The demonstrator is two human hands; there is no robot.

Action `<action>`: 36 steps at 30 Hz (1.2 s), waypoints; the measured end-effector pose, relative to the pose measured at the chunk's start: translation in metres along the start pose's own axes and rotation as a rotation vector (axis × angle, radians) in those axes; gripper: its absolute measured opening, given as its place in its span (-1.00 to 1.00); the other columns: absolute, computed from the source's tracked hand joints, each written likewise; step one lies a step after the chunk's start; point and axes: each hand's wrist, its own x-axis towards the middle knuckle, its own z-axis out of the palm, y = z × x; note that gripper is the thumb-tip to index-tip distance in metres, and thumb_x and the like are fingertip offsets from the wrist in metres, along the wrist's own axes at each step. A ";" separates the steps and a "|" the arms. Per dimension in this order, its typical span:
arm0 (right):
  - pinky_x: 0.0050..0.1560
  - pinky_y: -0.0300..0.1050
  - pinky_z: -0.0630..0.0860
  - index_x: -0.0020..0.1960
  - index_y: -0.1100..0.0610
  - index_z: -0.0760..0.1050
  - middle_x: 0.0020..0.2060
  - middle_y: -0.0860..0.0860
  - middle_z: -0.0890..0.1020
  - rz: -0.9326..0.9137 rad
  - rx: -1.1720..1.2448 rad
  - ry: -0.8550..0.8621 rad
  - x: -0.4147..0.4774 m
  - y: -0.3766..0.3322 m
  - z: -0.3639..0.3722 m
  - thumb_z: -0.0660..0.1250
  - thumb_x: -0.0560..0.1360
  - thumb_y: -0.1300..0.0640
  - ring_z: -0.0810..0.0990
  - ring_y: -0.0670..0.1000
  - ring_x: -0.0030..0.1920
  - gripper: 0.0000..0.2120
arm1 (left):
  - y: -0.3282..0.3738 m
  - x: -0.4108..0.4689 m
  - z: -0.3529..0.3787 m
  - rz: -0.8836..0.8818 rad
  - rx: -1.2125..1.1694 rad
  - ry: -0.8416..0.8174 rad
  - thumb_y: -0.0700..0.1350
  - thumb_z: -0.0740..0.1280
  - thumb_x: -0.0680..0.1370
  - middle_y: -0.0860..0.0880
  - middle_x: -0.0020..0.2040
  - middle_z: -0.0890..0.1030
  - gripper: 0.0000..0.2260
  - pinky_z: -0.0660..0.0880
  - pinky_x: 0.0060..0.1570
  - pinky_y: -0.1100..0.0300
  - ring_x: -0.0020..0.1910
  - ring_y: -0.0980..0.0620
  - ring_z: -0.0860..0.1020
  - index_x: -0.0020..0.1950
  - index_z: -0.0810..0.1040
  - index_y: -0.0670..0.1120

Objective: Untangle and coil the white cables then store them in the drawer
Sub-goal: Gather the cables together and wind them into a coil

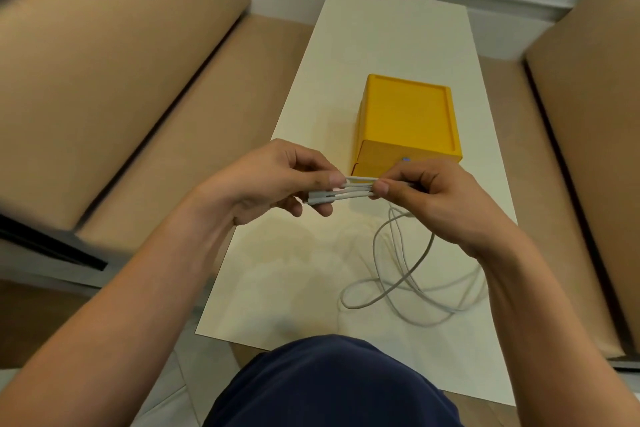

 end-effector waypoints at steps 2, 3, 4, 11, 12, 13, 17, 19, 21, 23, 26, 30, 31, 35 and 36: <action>-0.42 -0.25 0.23 -0.13 -0.03 0.69 -0.45 -0.03 0.48 -0.020 -0.030 0.011 0.000 -0.002 -0.001 0.40 0.60 0.01 0.32 -0.12 -0.43 -0.83 | 0.000 -0.001 -0.001 -0.009 -0.032 -0.017 -0.13 0.39 0.62 -0.13 -0.13 0.73 -0.88 0.41 -0.43 0.29 -0.18 0.02 0.69 0.02 0.69 -0.14; -0.43 -0.27 0.24 -0.13 -0.02 0.69 -0.47 -0.07 0.46 -0.026 -0.042 0.012 0.001 -0.002 -0.001 0.39 0.61 0.01 0.32 -0.12 -0.44 -0.83 | 0.000 -0.002 -0.001 -0.009 -0.027 -0.019 -0.14 0.38 0.63 -0.14 -0.13 0.73 -0.89 0.40 -0.44 0.29 -0.21 0.03 0.67 0.04 0.69 -0.14; -0.43 -0.27 0.25 -0.13 -0.02 0.68 -0.48 -0.10 0.45 -0.027 -0.046 0.011 0.001 -0.003 0.000 0.39 0.61 0.02 0.32 -0.12 -0.45 -0.82 | 0.000 -0.002 -0.001 -0.008 -0.015 -0.017 -0.15 0.38 0.63 -0.13 -0.14 0.72 -0.89 0.38 -0.45 0.29 -0.23 0.03 0.66 0.05 0.68 -0.14; -0.41 -0.24 0.23 -0.15 -0.03 0.69 -0.41 0.05 0.51 -0.012 -0.036 0.003 0.001 -0.004 -0.001 0.38 0.61 -0.01 0.32 -0.12 -0.43 -0.80 | 0.003 -0.003 0.002 0.031 0.066 -0.007 -0.15 0.43 0.59 -0.10 -0.25 0.68 -0.92 0.38 -0.47 0.27 -0.29 0.01 0.65 -0.10 0.64 -0.12; -0.40 -0.21 0.23 -0.15 -0.04 0.69 -0.37 0.08 0.54 -0.012 -0.037 0.001 0.001 -0.005 0.000 0.38 0.61 -0.02 0.32 -0.12 -0.42 -0.81 | 0.003 -0.002 0.003 0.038 0.069 0.001 -0.15 0.43 0.59 -0.09 -0.26 0.68 -0.92 0.39 -0.46 0.27 -0.29 0.00 0.67 -0.10 0.63 -0.12; -0.38 -0.18 0.24 -0.14 -0.04 0.68 -0.35 0.09 0.56 -0.012 -0.039 0.007 0.001 -0.005 0.000 0.38 0.61 -0.02 0.33 -0.11 -0.41 -0.81 | 0.003 -0.001 0.004 0.045 0.068 0.007 -0.16 0.44 0.58 -0.09 -0.25 0.67 -0.92 0.41 -0.44 0.27 -0.26 -0.01 0.68 -0.09 0.61 -0.12; -0.39 -0.22 0.27 -0.10 -0.06 0.68 -0.33 0.02 0.58 -0.043 -0.055 0.056 -0.001 -0.006 -0.002 0.39 0.61 -0.01 0.37 -0.12 -0.40 -0.86 | -0.001 -0.001 0.004 0.023 -0.020 -0.026 -0.17 0.47 0.55 -0.13 -0.17 0.67 -0.92 0.58 -0.32 0.19 -0.16 -0.09 0.73 -0.05 0.59 -0.13; -0.38 -0.23 0.29 -0.10 -0.07 0.66 -0.33 -0.03 0.57 -0.070 -0.077 0.068 -0.001 -0.006 -0.001 0.38 0.61 0.00 0.39 -0.11 -0.40 -0.86 | -0.003 -0.001 0.004 0.015 -0.084 -0.035 -0.17 0.49 0.51 -0.14 -0.16 0.67 -0.90 0.64 -0.21 0.11 -0.21 -0.09 0.71 -0.04 0.60 -0.13; -0.37 -0.21 0.30 -0.11 -0.09 0.63 -0.33 -0.06 0.55 -0.082 -0.089 0.081 0.000 -0.005 -0.001 0.37 0.62 0.00 0.39 -0.11 -0.39 -0.86 | -0.003 0.000 0.003 0.011 -0.136 -0.021 -0.14 0.49 0.48 -0.14 -0.17 0.68 -0.85 0.66 -0.15 0.08 -0.24 -0.05 0.67 0.02 0.65 -0.13; -0.38 -0.22 0.29 -0.10 -0.08 0.63 -0.39 -0.11 0.51 -0.080 -0.085 0.093 0.002 -0.003 -0.001 0.36 0.63 0.01 0.37 -0.11 -0.40 -0.85 | -0.002 0.001 0.003 0.012 -0.163 -0.007 -0.10 0.46 0.52 -0.12 -0.15 0.68 -0.82 0.65 -0.17 0.12 -0.21 0.00 0.65 0.07 0.72 -0.13; -0.40 -0.25 0.25 -0.11 -0.05 0.63 -0.45 -0.18 0.47 -0.065 -0.066 0.095 0.003 -0.002 -0.004 0.35 0.63 0.02 0.35 -0.11 -0.42 -0.84 | -0.001 0.002 0.003 0.020 -0.171 0.012 -0.09 0.42 0.57 -0.14 -0.12 0.68 -0.83 0.63 -0.20 0.18 -0.16 0.00 0.66 0.02 0.73 -0.17; -0.39 -0.22 0.27 -0.11 -0.05 0.64 -0.43 -0.14 0.48 -0.059 -0.072 0.085 0.004 -0.001 -0.002 0.35 0.63 0.01 0.36 -0.11 -0.41 -0.83 | 0.002 0.003 0.005 0.057 -0.073 0.054 -0.20 0.42 0.59 -0.13 -0.15 0.72 -0.88 0.63 -0.21 0.20 -0.22 -0.01 0.68 0.08 0.71 -0.16; -0.39 -0.22 0.26 -0.11 -0.05 0.64 -0.43 -0.12 0.48 -0.056 -0.073 0.087 0.004 0.000 0.000 0.34 0.63 0.02 0.36 -0.11 -0.41 -0.83 | 0.003 0.003 0.004 0.062 -0.043 0.063 -0.20 0.42 0.59 -0.12 -0.15 0.73 -0.89 0.63 -0.22 0.20 -0.22 -0.01 0.69 0.08 0.72 -0.15; -0.41 -0.23 0.25 -0.10 -0.03 0.65 -0.44 -0.08 0.44 -0.040 -0.060 0.098 0.005 0.002 0.001 0.34 0.64 0.01 0.32 -0.11 -0.43 -0.82 | 0.008 0.002 0.005 0.069 0.009 0.062 -0.17 0.44 0.58 -0.16 -0.13 0.71 -0.91 0.61 -0.24 0.20 -0.21 0.02 0.67 0.01 0.70 -0.18; -0.41 -0.23 0.25 -0.10 -0.03 0.64 -0.44 -0.09 0.44 -0.039 -0.059 0.098 0.005 0.002 0.000 0.33 0.64 0.01 0.33 -0.11 -0.43 -0.83 | 0.009 0.002 0.007 0.069 0.014 0.052 -0.18 0.45 0.57 -0.18 -0.11 0.72 -0.91 0.61 -0.24 0.20 -0.22 0.02 0.66 0.01 0.68 -0.20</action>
